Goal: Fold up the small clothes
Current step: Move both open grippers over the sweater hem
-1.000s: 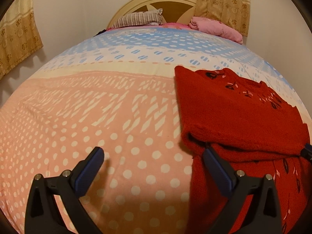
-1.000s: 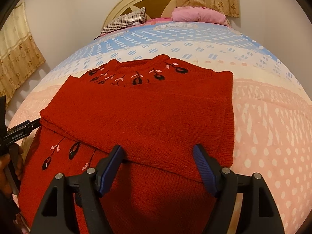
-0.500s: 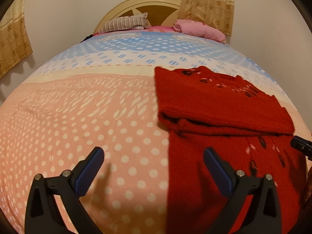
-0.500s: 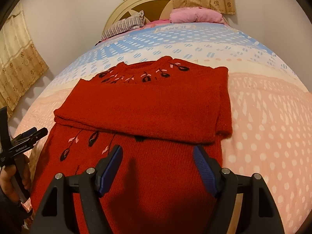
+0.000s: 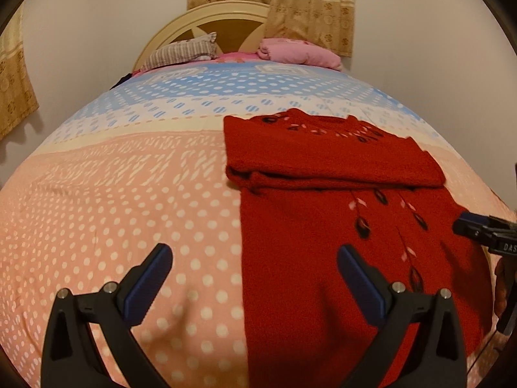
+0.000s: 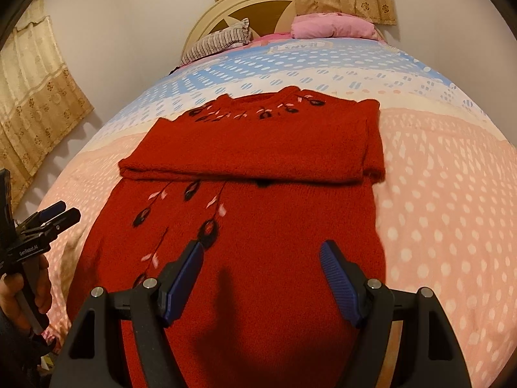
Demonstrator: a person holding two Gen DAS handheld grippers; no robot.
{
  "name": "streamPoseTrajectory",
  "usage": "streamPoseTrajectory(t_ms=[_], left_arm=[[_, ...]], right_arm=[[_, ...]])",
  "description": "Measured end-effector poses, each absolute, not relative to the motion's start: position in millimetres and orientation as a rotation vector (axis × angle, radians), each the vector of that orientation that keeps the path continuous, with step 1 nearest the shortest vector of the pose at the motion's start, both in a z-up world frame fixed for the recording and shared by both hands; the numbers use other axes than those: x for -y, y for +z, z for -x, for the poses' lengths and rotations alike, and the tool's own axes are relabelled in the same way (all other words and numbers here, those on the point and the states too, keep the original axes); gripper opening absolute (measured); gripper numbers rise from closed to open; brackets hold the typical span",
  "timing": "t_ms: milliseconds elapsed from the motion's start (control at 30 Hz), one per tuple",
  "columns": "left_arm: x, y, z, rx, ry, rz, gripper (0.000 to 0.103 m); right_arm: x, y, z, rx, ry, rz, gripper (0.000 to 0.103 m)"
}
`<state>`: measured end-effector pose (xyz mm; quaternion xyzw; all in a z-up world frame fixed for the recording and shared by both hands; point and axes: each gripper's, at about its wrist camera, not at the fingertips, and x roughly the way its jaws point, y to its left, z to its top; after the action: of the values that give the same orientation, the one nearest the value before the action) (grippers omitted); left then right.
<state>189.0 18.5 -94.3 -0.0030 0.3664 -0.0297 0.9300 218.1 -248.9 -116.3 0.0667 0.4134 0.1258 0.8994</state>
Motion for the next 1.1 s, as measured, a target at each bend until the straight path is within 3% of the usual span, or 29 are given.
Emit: streamPoseTrajectory(t_ms=[1000, 1100], left_arm=[[-25, -108, -114, -0.858, -0.18, 0.046, 0.103], [-31, -106, -103, -0.87, -0.207, 0.064, 0.099]], right_arm=[[250, -130, -144, -0.886, 0.292, -0.101, 0.076], [253, -130, -138, -0.867, 0.28, -0.111, 0.076]])
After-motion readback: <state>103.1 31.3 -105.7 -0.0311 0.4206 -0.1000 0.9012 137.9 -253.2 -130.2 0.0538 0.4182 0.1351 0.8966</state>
